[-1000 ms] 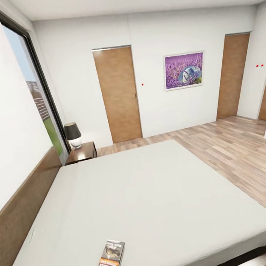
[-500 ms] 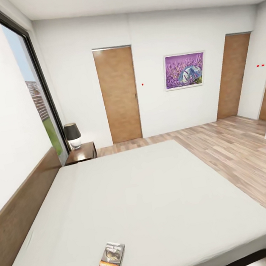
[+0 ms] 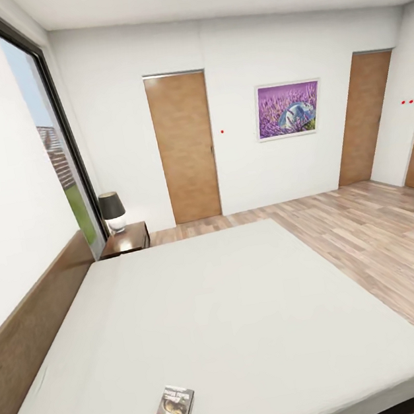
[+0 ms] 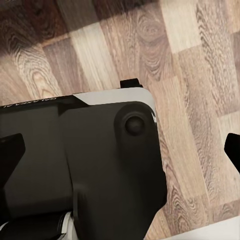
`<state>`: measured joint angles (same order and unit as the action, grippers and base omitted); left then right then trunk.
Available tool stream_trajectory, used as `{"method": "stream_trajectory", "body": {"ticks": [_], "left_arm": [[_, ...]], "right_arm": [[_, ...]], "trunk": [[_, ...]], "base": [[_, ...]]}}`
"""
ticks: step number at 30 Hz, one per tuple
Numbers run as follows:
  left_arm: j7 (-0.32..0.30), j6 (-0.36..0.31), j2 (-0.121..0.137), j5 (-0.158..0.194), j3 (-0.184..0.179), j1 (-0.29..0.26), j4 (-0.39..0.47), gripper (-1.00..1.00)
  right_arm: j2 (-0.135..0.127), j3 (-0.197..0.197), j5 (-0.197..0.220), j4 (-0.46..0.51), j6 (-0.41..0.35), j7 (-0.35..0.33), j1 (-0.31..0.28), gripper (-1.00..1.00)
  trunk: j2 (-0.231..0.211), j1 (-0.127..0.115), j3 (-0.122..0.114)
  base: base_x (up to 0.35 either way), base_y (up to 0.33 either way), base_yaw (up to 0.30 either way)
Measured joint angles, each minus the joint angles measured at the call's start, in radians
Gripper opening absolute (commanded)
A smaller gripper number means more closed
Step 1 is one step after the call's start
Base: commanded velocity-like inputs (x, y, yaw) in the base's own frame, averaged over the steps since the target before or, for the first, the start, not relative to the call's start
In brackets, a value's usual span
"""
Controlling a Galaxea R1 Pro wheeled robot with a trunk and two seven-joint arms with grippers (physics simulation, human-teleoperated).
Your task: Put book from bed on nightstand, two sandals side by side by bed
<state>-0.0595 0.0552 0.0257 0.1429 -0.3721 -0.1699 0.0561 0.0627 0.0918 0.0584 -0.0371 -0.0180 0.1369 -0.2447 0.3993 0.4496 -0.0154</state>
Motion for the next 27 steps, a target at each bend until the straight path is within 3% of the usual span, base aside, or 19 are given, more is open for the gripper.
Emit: {"method": "stream_trajectory", "body": {"ticks": [27], "left_arm": [[-0.001,0.0,0.0,0.001,0.001,0.0,0.0,1.0]], "right_arm": [[0.0,-0.001,-0.001,0.0,0.0,0.0,0.0,1.0]], "trunk": [[0.0,0.0,0.0]], "base": [[0.036,0.009,0.0]]}}
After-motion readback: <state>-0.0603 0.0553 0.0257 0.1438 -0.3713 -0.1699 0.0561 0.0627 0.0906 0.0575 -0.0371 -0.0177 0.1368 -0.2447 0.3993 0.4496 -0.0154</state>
